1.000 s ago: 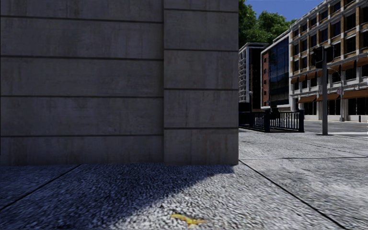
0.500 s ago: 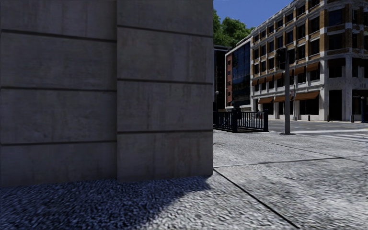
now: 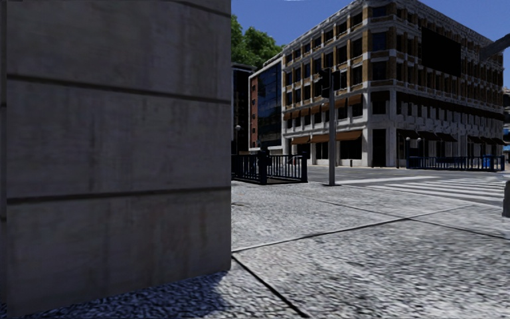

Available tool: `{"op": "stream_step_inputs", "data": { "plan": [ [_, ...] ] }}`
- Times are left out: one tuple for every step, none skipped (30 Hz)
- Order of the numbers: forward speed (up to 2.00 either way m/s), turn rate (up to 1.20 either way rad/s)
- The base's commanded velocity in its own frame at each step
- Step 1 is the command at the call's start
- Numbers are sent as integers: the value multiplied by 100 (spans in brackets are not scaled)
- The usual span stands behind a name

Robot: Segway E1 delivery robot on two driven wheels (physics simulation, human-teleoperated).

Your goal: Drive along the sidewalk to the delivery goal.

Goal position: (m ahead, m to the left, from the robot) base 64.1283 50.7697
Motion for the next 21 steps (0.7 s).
{"op": "stream_step_inputs", "data": {
  "plan": [
    [124, -59],
    [124, -59],
    [124, -59],
    [124, -59],
    [124, -59],
    [124, -59],
    [124, -66],
    [124, -66],
    [124, -73],
    [124, -75],
    [124, -76],
    [124, -76],
    [124, -76],
    [124, -76],
    [124, -70],
    [124, -65],
    [124, -57],
    [124, -45],
    [124, -45],
    [128, -28],
    [132, -14]
  ]
}}
